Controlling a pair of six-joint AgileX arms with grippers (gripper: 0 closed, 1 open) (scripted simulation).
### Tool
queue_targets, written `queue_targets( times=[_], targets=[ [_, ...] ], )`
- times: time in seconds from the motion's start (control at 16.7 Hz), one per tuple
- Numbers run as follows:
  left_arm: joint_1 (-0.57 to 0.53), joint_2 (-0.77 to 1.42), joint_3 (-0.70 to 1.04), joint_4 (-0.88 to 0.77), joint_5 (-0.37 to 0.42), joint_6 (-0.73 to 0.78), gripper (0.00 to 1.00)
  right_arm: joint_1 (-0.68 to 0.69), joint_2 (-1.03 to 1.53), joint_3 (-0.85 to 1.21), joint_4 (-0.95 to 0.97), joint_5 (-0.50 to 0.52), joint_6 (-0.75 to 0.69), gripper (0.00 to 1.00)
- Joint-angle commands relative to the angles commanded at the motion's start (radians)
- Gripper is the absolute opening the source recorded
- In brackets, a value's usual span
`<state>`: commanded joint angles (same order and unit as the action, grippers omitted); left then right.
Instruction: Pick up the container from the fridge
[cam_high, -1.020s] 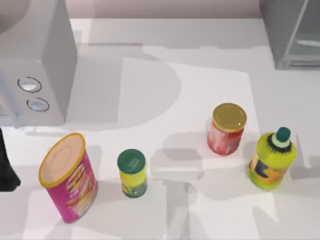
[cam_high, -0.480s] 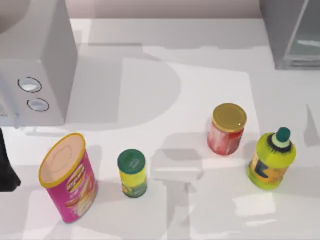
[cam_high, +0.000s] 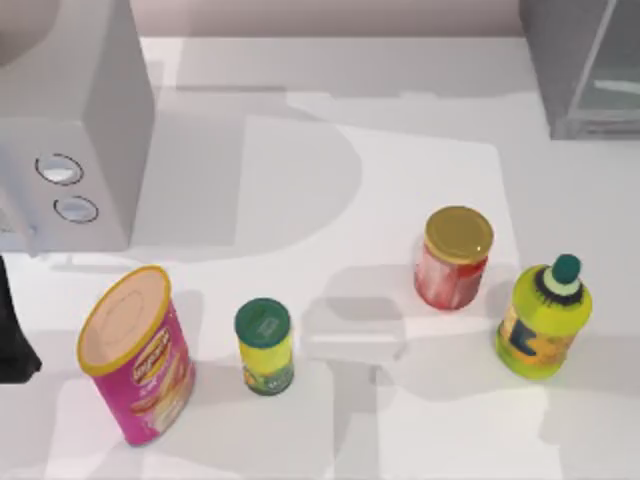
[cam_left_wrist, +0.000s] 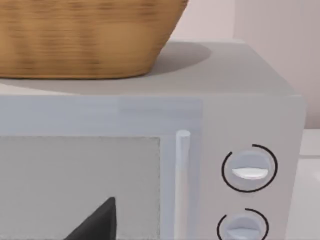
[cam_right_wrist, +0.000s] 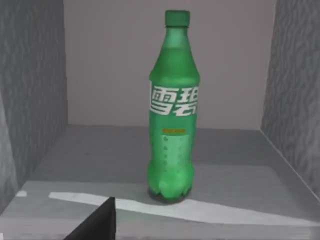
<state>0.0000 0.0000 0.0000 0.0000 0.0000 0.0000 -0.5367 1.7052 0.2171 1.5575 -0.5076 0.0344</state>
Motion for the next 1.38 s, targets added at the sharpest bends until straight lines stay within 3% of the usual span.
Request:
queue_targets(
  times=[0.66,1.02,1.38],
  targets=[
    [0.0,0.0,0.0,0.0,0.0,0.0,1.0,-0.002,0.067,0.011,0.036,0.008,-0.023,1.0],
    [0.0,0.0,0.0,0.0,0.0,0.0,1.0,0.053,0.097,0.345,-0.139,0.105,-0.057,1.0],
    [0.0,0.0,0.0,0.0,0.0,0.0,1.0,0.187,0.288,0.684,-0.345,0.223,-0.045,1.0]
  ],
)
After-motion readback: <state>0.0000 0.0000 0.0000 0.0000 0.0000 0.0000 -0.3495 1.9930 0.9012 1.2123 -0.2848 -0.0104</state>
